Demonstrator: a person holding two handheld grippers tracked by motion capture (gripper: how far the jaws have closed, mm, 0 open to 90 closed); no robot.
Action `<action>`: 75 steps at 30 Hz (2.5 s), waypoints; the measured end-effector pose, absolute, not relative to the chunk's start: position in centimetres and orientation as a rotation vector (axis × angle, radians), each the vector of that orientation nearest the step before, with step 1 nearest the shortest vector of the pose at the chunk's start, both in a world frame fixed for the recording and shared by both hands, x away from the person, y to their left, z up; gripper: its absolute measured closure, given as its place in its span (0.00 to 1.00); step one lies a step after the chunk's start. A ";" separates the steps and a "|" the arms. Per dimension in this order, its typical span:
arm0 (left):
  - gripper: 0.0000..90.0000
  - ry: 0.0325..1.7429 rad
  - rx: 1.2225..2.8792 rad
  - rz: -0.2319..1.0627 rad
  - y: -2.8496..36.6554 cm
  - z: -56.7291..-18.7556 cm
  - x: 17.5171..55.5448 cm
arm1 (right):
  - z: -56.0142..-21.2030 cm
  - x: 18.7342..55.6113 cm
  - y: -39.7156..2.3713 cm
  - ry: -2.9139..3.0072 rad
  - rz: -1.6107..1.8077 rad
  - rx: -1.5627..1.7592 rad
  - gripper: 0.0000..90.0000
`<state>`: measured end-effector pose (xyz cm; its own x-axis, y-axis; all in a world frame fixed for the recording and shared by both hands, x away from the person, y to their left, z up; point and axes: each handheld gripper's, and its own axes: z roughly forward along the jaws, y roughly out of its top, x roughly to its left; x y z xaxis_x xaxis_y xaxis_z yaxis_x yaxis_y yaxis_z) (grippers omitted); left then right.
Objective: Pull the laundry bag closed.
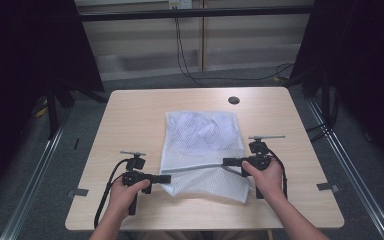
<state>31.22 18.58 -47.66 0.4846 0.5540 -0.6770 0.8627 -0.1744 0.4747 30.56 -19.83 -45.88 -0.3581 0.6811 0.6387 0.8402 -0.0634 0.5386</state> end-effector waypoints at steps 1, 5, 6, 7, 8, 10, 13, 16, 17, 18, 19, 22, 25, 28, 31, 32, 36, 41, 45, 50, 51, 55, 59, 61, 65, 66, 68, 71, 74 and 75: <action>0.98 1.184 1.857 -0.445 18.6 -47.7 31.2 | -45.9 30.6 -19.9 -2.019 -1.394 -1.671 0.97; 0.98 1.181 1.868 -0.432 18.6 -47.6 31.2 | -46.0 30.5 -20.1 -2.017 -1.395 -1.672 0.97; 0.98 1.181 1.868 -0.432 18.6 -47.6 31.2 | -46.0 30.5 -20.1 -2.022 -1.394 -1.668 0.97; 0.98 1.182 1.867 -0.433 18.6 -47.6 31.2 | -46.0 30.5 -20.1 -2.019 -1.395 -1.668 0.97; 0.98 1.182 1.865 -0.434 18.6 -47.7 31.2 | -46.0 30.5 -20.1 -2.014 -1.395 -1.671 0.97; 0.98 1.190 1.863 -0.436 18.5 -47.6 31.2 | -46.0 30.5 -20.1 -2.018 -1.393 -1.668 0.97; 0.98 1.198 1.861 -0.438 18.6 -47.6 31.1 | -46.0 30.5 -20.1 -2.020 -1.392 -1.668 0.97; 0.98 1.192 1.857 -0.436 18.7 -47.5 31.2 | -46.1 30.5 -20.4 -2.010 -1.394 -1.674 0.97; 0.98 1.189 1.861 -0.434 18.7 -47.5 31.2 | -46.1 30.4 -20.5 -2.009 -1.394 -1.674 0.97; 0.98 1.199 1.855 -0.443 18.6 -47.5 31.1 | -46.0 30.4 -20.4 -2.015 -1.395 -1.674 0.97; 0.98 1.198 1.858 -0.441 18.6 -47.6 31.2 | -46.0 30.4 -20.4 -2.019 -1.395 -1.674 0.97; 0.98 1.191 1.863 -0.435 18.7 -47.5 31.2 | -46.0 30.4 -20.6 -2.026 -1.392 -1.677 0.97; 0.98 1.191 1.865 -0.434 18.7 -47.5 31.1 | -46.0 30.3 -20.8 -2.021 -1.390 -1.683 0.97; 0.98 1.196 1.864 -0.436 18.6 -47.5 31.1 | -46.0 30.3 -20.9 -2.024 -1.391 -1.676 0.97; 0.98 1.191 1.868 -0.437 18.6 -47.5 31.0 | -46.0 30.3 -20.9 -2.017 -1.394 -1.673 0.97; 0.98 1.185 1.874 -0.424 18.6 -47.5 30.9 | -46.0 30.4 -21.0 -2.014 -1.394 -1.669 0.97; 0.98 1.178 1.873 -0.428 18.7 -47.6 30.9 | -46.1 30.4 -21.0 -2.014 -1.387 -1.664 0.97; 0.98 1.192 1.859 -0.429 18.8 -47.6 30.8 | -46.1 30.4 -21.3 -2.022 -1.384 -1.674 0.97; 0.98 1.202 1.856 -0.419 19.2 -47.6 30.8 | -46.2 30.3 -22.0 -2.007 -1.384 -1.696 0.97; 0.98 1.200 1.865 -0.408 19.1 -47.5 30.8 | -46.2 30.1 -22.4 -2.008 -1.391 -1.699 0.97; 0.98 1.197 1.865 -0.410 19.1 -47.5 30.9 | -46.2 30.1 -22.5 -2.011 -1.388 -1.698 0.97; 0.98 1.203 1.863 -0.422 18.9 -47.5 30.8 | -46.2 30.0 -22.6 -2.008 -1.392 -1.696 0.97; 0.98 1.203 1.873 -0.415 19.0 -47.5 30.8 | -46.4 30.0 -22.9 -2.011 -1.389 -1.704 0.97; 0.98 1.202 1.876 -0.411 19.1 -47.6 30.8 | -46.4 29.9 -23.0 -2.006 -1.388 -1.706 0.97; 0.98 1.221 1.857 -0.421 19.0 -47.5 30.7 | -46.5 29.8 -23.5 -2.006 -1.385 -1.719 0.97; 0.98 1.216 1.862 -0.423 19.0 -47.5 30.7 | -46.5 29.8 -23.6 -2.004 -1.386 -1.719 0.97; 0.98 1.220 1.858 -0.428 19.0 -47.4 30.7 | -46.5 29.7 -23.7 -2.022 -1.380 -1.726 0.97; 0.98 1.219 1.863 -0.424 19.1 -47.4 30.7 | -46.6 29.6 -24.2 -2.033 -1.368 -1.741 0.97; 0.98 1.222 1.857 -0.426 19.1 -47.5 30.7 | -46.7 29.6 -24.6 -2.023 -1.372 -1.748 0.97; 0.98 1.211 1.875 -0.422 19.1 -47.6 30.7 | -46.7 29.5 -24.9 -2.013 -1.378 -1.748 0.97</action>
<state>30.72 19.08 -47.58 0.4756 0.5819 -0.6596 0.8658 -0.1773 0.4679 29.50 -24.86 -46.69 -0.3150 0.7135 0.6258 0.8416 -0.0949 0.5317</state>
